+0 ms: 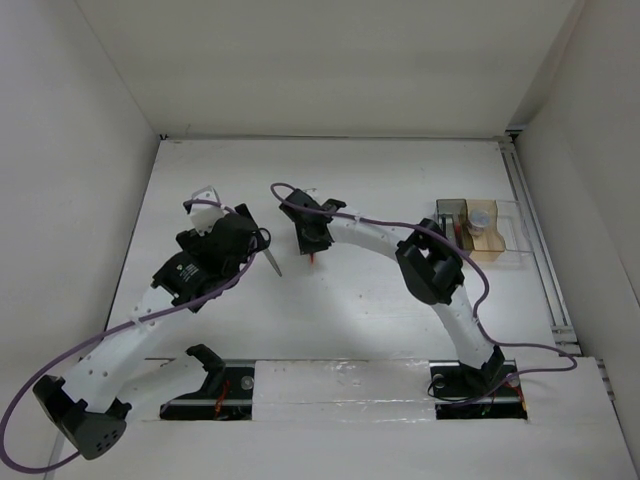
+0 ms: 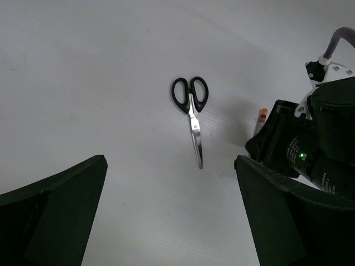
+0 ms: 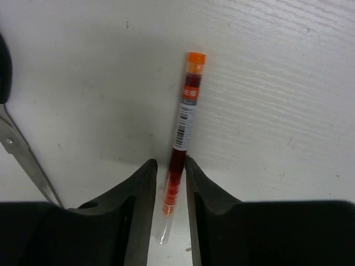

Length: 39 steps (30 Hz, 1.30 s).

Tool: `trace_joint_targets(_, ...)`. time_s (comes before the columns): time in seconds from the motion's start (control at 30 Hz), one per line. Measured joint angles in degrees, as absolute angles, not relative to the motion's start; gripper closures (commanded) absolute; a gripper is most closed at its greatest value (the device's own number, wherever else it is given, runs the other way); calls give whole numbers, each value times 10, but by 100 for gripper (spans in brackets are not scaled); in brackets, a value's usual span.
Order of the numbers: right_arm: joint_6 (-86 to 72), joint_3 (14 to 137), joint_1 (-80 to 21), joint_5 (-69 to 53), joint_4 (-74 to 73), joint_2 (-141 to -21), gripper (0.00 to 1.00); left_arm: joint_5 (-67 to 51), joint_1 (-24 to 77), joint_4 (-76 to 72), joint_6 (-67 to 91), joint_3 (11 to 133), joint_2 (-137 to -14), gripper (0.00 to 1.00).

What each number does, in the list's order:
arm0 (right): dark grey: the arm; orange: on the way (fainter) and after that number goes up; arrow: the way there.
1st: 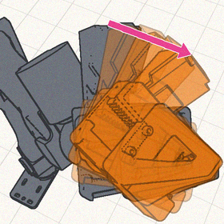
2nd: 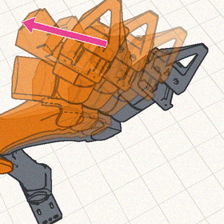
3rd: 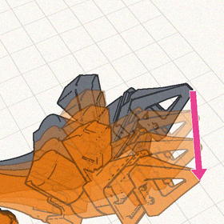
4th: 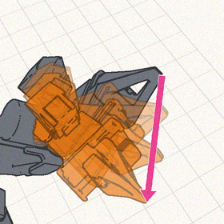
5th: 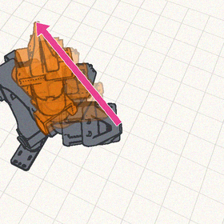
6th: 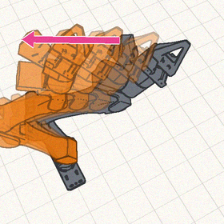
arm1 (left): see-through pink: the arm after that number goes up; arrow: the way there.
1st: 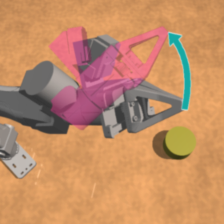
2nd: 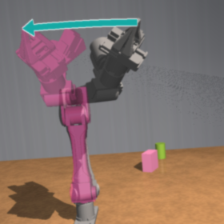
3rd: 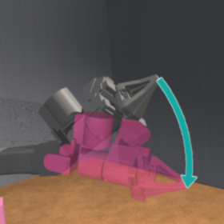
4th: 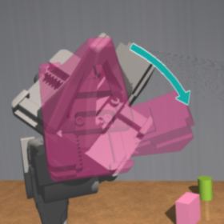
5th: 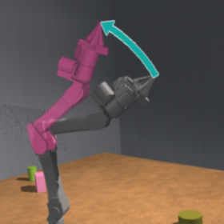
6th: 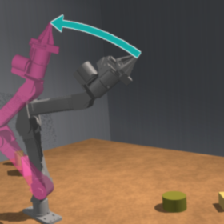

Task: Sort the stationery into containers
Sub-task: Pick up the pen from the center of the board, then place the pen in the storage box.

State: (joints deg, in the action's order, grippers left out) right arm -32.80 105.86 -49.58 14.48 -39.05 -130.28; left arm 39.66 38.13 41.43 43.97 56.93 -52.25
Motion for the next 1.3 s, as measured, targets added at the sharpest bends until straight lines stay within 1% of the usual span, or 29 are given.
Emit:
trace_joint_targets(0.03, -328, 1059, -496, 146, -391, -1303, 77, 396, 381, 414, 440, 569, -521, 0)
trace_joint_targets(0.07, -328, 1058, -495, 146, -392, -1303, 100, 396, 381, 414, 439, 569, -519, 0)
trace_joint_targets(0.3, -320, 1042, -491, 145, -381, -1292, 100, 396, 381, 414, 438, 569, -509, 0)
trace_joint_targets(0.4, -316, 996, -483, 136, -362, -1260, 100, 396, 381, 414, 437, 569, -508, 0)
trace_joint_targets(0.5, -309, 925, -456, 130, -348, -1188, 100, 395, 381, 414, 434, 569, -508, 0)
trace_joint_targets(0.6, -295, 848, -400, 121, -322, -1088, 100, 390, 381, 412, 427, 569, -510, 0)
trace_joint_targets(0.7, -275, 788, -305, 110, -296, -991, 100, 384, 381, 406, 420, 569, -513, 0)
trace_joint_targets(0.77, -260, 769, -243, 104, -284, -957, 100, 380, 381, 403, 416, 569, -514, 0)
trace_joint_targets(0.83, -245, 758, -187, 105, -281, -945, 100, 378, 381, 399, 413, 569, -515, 0)
trace_joint_targets(0.93, -230, 745, -136, 107, -284, -945, 100, 375, 381, 396, 409, 569, -515, 0)
trace_joint_targets(1.3, -222, 714, -30, 101, -292, -947, 100, 370, 381, 388, 402, 569, -540, 0)
